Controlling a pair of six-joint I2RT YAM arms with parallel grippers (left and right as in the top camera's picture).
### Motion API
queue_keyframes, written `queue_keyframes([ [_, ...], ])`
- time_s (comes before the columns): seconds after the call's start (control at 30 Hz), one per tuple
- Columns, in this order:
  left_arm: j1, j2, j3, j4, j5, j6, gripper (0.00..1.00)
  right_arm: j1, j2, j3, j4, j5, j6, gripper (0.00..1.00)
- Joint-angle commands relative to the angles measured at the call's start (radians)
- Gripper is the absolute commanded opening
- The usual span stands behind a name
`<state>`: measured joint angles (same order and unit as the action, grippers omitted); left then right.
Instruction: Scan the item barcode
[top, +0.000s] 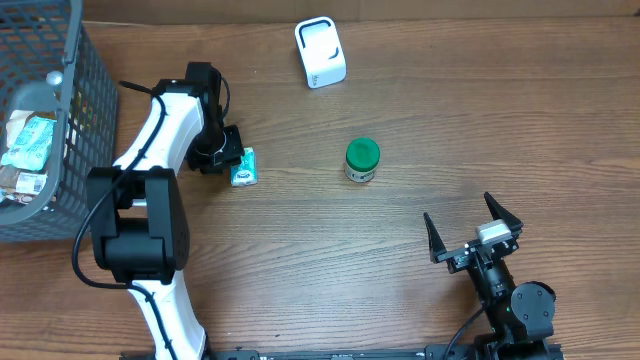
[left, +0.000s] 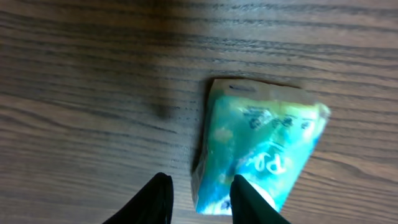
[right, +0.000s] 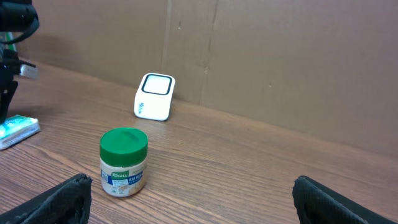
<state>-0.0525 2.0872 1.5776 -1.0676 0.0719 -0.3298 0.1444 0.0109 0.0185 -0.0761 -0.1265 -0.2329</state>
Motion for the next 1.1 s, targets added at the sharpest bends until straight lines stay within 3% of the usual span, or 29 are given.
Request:
queue_keyframes([
  [0.0,-0.010,0.044,-0.006,0.013,0.008,0.016,0.36,0.002,-0.008,-0.011,0.003,-0.002,0.000,1.00],
  [0.2,-0.012,0.068,-0.006,0.036,0.008,0.016,0.38,0.002,-0.008,-0.011,0.003,-0.002,0.000,1.00],
  [0.33,-0.012,0.066,-0.005,0.028,0.011,0.017,0.24,0.002,-0.008,-0.011,0.003,-0.002,0.000,1.00],
  [0.4,-0.008,0.054,-0.002,0.026,0.051,0.037,0.23,0.002,-0.008,-0.011,0.003,-0.002,0.000,1.00],
  [0.5,0.006,0.021,0.009,0.025,0.139,0.069,0.27,0.002,-0.008,-0.011,0.003,-0.002,0.000,1.00],
  [0.67,0.024,0.003,0.009,0.017,0.135,0.082,0.35,0.002,-0.008,-0.011,0.003,-0.002,0.000,1.00],
  [1.07,0.021,0.005,-0.013,0.052,0.128,0.098,0.37,0.002,-0.008,-0.011,0.003,-0.002,0.000,1.00],
])
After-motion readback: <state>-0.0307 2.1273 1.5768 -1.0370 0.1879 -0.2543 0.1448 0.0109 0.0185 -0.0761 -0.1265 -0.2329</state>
